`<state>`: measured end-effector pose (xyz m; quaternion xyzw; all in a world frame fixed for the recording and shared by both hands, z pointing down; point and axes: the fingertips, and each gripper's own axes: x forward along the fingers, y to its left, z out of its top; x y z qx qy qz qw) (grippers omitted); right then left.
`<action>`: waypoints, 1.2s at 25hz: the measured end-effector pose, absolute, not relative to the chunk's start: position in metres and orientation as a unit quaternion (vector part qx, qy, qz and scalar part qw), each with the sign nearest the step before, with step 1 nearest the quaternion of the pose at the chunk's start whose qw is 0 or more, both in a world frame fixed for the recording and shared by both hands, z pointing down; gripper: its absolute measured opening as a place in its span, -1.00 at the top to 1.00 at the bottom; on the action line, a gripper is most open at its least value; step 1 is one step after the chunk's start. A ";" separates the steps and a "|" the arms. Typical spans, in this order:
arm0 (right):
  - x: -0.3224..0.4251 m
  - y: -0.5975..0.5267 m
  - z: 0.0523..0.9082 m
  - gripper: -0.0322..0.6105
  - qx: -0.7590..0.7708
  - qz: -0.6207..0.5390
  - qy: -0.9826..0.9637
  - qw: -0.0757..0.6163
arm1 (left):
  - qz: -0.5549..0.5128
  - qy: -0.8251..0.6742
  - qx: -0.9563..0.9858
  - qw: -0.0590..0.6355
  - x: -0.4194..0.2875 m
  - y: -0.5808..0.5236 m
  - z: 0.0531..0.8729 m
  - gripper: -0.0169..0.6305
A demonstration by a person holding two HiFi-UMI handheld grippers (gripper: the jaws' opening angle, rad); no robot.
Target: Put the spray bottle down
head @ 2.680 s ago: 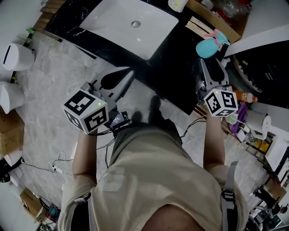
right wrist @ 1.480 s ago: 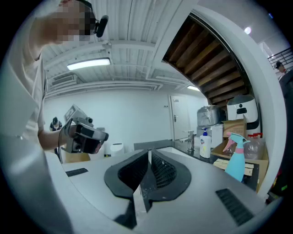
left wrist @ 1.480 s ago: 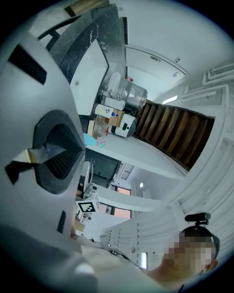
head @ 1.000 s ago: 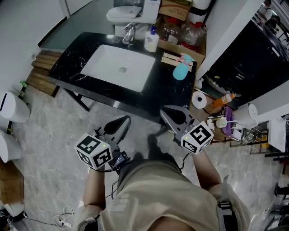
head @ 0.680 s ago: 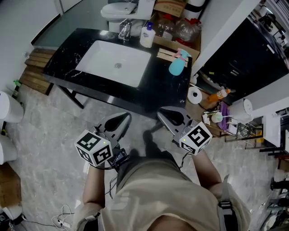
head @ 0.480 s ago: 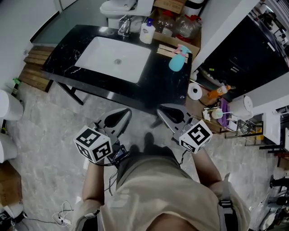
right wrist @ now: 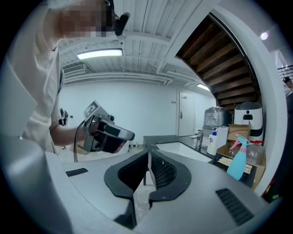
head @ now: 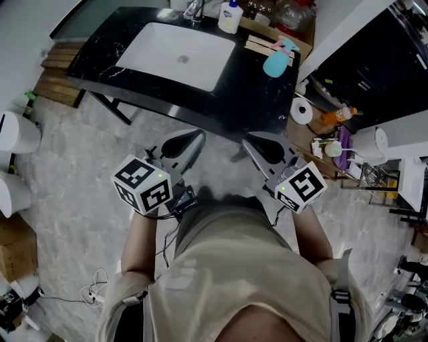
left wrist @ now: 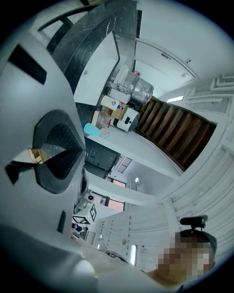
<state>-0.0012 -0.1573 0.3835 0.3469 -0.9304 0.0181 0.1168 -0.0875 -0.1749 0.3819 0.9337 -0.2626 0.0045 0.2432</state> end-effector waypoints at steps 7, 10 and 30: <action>0.011 -0.149 0.381 0.79 0.344 0.024 -0.933 0.099 | 0.022 -0.250 0.940 0.232 -0.064 -0.168 0.377 0.91; 0.011 -0.142 0.382 0.79 0.334 0.025 -0.937 0.096 | 0.028 -0.250 0.940 0.232 -0.058 -0.161 0.377 0.91; 0.021 -0.107 0.380 0.79 0.312 0.025 -0.946 0.080 | 0.056 -0.253 0.938 0.230 -0.038 -0.121 0.382 0.91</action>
